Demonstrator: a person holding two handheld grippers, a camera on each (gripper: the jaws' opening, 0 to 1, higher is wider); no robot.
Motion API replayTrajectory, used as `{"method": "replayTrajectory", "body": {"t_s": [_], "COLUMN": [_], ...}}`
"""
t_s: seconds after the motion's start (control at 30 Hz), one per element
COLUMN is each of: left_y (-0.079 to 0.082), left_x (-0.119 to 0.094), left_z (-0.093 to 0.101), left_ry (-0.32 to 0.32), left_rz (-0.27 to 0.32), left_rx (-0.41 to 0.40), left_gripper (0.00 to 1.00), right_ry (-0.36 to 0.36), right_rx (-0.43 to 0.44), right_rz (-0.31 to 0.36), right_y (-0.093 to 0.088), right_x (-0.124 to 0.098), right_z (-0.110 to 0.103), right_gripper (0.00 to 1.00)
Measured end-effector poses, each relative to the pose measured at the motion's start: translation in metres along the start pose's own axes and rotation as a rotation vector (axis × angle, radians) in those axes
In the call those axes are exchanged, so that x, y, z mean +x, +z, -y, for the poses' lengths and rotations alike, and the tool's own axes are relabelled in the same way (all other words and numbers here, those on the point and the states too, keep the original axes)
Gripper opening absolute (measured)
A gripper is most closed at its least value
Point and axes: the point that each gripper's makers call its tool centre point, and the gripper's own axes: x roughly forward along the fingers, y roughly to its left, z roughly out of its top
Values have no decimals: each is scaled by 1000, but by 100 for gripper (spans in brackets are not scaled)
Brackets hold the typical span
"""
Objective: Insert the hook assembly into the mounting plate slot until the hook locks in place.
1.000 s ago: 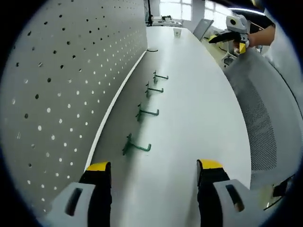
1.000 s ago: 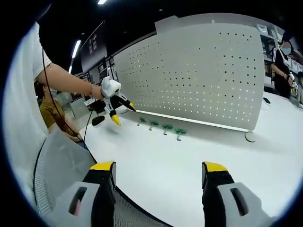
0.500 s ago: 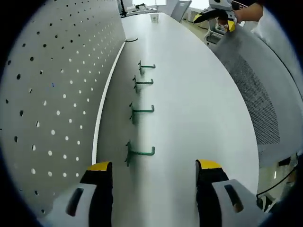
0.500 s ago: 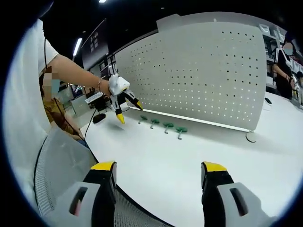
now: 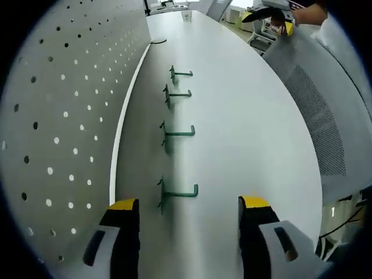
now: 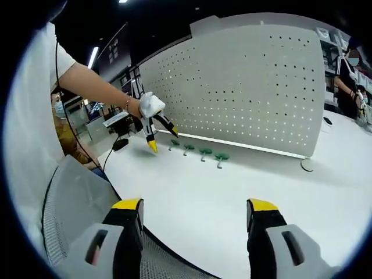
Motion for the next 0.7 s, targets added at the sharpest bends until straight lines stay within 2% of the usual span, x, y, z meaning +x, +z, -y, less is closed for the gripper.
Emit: {"method": "replayTrajectory", "body": {"t_s": [0.17, 0.4, 0.7], "left_y": [-4, -9, -6], "left_x": [4, 9, 9], "left_z": [-3, -2, -2], "left_ry": [-10, -30, -35], "left_rz": [-15, -32, -19], "left_rx": [4, 14, 10], "left_gripper": [71, 65, 64], "right_ry": [-4, -13, -22], "right_rx": [9, 17, 23], "right_rz": [-4, -2, -2], "right_y": [-4, -2, -3], "right_x": [0, -1, -2], "right_z": [3, 4, 7], "right_gripper": [69, 69, 69]}}
